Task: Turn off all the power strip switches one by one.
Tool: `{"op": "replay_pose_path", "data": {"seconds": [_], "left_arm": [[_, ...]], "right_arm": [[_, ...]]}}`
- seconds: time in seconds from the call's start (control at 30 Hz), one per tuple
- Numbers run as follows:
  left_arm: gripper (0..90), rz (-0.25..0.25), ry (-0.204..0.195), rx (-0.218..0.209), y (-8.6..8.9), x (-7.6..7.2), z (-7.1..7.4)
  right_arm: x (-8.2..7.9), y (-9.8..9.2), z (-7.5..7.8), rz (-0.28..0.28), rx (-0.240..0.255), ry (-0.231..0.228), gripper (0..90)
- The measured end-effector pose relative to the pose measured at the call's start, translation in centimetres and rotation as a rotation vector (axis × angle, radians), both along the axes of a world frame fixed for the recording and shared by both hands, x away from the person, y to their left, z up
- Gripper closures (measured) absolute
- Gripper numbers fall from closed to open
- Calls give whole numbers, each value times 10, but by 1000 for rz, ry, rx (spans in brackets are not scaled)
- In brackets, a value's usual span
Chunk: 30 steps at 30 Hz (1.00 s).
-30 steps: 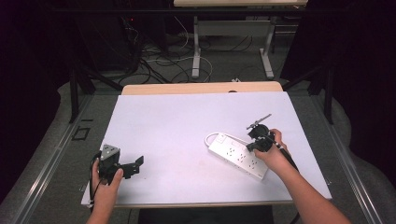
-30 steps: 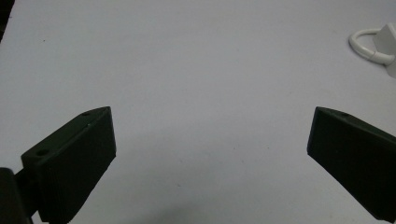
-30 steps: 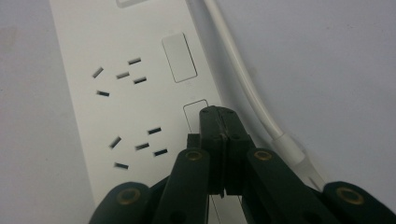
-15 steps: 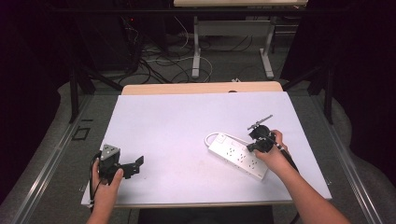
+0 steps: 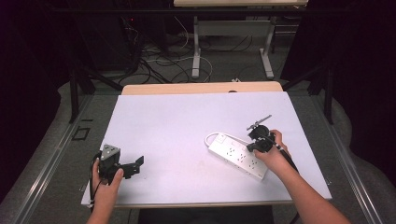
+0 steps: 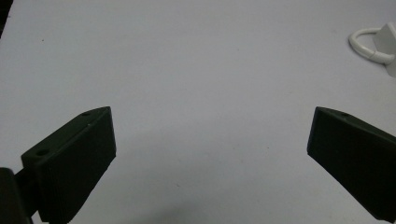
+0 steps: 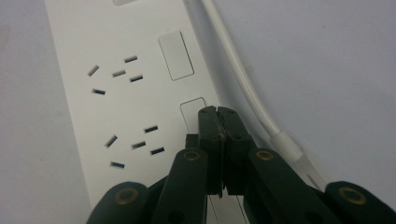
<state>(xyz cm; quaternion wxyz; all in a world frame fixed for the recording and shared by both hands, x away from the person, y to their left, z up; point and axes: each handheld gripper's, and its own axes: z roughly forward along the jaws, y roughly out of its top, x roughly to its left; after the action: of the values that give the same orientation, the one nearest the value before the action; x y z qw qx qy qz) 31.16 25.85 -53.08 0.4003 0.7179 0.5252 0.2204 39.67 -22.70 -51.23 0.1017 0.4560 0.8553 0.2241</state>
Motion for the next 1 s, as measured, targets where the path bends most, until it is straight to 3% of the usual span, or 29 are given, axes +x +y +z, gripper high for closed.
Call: {"op": "replay_pose_path", "data": {"seconds": [0.1, 0.3, 0.57, 0.73, 0.93, 0.97, 1.0], "left_arm": [[10, -1, -1, 1, 0, 0, 0], [10, 1, -3, -3, -1, 1, -1], [10, 2, -1, -1, -1, 1, -1], [10, -4, 0, 1, -1, 1, -1], [10, 1, 1, -1, -1, 1, -1], [10, 1, 1, -1, -1, 1, -1], [10, 0, 1, 0, -1, 1, -1]], "right_arm": [[1, -1, 0, 9, 21, -3, 889], [-1, -3, 2, 2, 11, 8, 890], [-7, -11, 3, 9, 14, -11, 890], [-11, -15, 4, 1, -16, 15, 889], [-16, -22, 5, 8, -18, 4, 889], [-17, -23, 3, 13, 3, -10, 888], [-18, -23, 5, 9, -21, 3, 888]]}}
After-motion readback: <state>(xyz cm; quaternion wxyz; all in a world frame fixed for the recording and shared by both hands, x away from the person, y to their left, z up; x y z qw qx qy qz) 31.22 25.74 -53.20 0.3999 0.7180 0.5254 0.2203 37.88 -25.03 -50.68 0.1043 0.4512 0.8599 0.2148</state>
